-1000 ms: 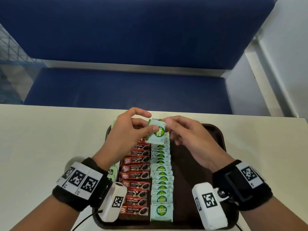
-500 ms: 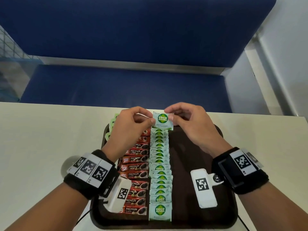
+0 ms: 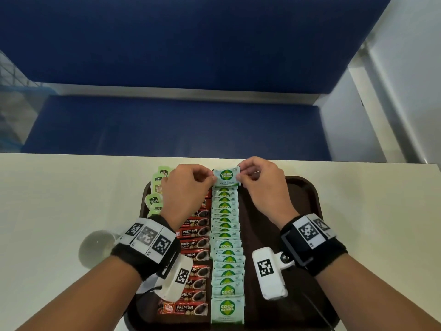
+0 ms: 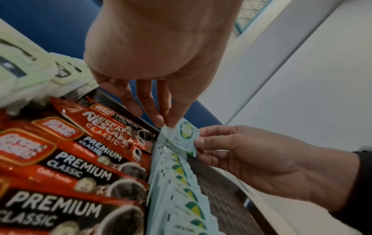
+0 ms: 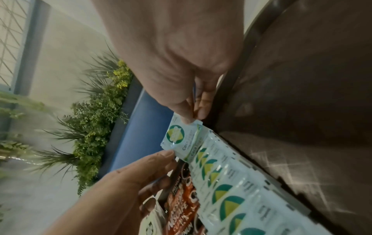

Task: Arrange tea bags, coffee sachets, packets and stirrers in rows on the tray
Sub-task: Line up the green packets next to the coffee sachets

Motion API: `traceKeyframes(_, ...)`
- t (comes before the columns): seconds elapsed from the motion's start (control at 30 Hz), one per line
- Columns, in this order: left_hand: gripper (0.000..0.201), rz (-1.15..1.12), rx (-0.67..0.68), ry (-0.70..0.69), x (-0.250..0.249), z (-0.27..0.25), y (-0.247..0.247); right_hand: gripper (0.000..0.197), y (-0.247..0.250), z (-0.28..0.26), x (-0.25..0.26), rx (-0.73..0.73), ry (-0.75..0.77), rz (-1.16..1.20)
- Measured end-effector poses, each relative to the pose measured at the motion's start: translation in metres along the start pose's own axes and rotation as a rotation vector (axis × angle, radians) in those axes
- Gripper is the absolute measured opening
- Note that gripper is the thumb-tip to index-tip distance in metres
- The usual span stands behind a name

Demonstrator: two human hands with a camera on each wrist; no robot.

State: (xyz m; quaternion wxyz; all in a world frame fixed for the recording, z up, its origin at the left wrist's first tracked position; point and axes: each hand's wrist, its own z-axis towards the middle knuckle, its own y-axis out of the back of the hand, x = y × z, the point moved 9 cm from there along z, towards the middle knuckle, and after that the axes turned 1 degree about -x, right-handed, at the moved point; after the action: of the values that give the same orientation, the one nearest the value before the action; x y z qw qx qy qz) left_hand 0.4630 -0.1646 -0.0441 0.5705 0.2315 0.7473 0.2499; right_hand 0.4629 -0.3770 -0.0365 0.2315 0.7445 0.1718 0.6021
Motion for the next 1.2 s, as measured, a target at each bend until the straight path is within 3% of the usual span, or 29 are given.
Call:
traceKeyframes(0.13, 0.018, 0.151, -0.058, 0.022, 0.007, 0.002, -0.001, 0.01, -0.007, -0.005, -0.008, -0.009, -0.012, 0.021)
traceKeyframes(0.6, 0.018, 0.157, -0.073, 0.048, 0.014, -0.002, 0.001, 0.013, -0.006, -0.012, -0.015, -0.041, -0.025, 0.034)
traceKeyframes(0.77, 0.013, 0.121, -0.159, 0.001, 0.004, -0.011, 0.019, 0.014, 0.023, -0.027, -0.012, -0.091, -0.024, 0.071)
traceKeyframes(0.87, 0.009, 0.029, -0.152, -0.13, -0.019, -0.027, 0.03, 0.01, 0.055, -0.054, -0.01, -0.101, -0.017, 0.131)
traceKeyframes(1.0, 0.002, -0.052, 0.114, -0.299, -0.063, -0.093, 0.013, 0.008, 0.087, -0.122, -0.016, -0.042, -0.051, 0.131)
traceKeyframes(1.2, 0.009, 0.134, 0.617, -0.474, -0.074, -0.232, -0.062, 0.023, 0.099, -0.234, -0.053, 0.157, -0.142, -0.051)
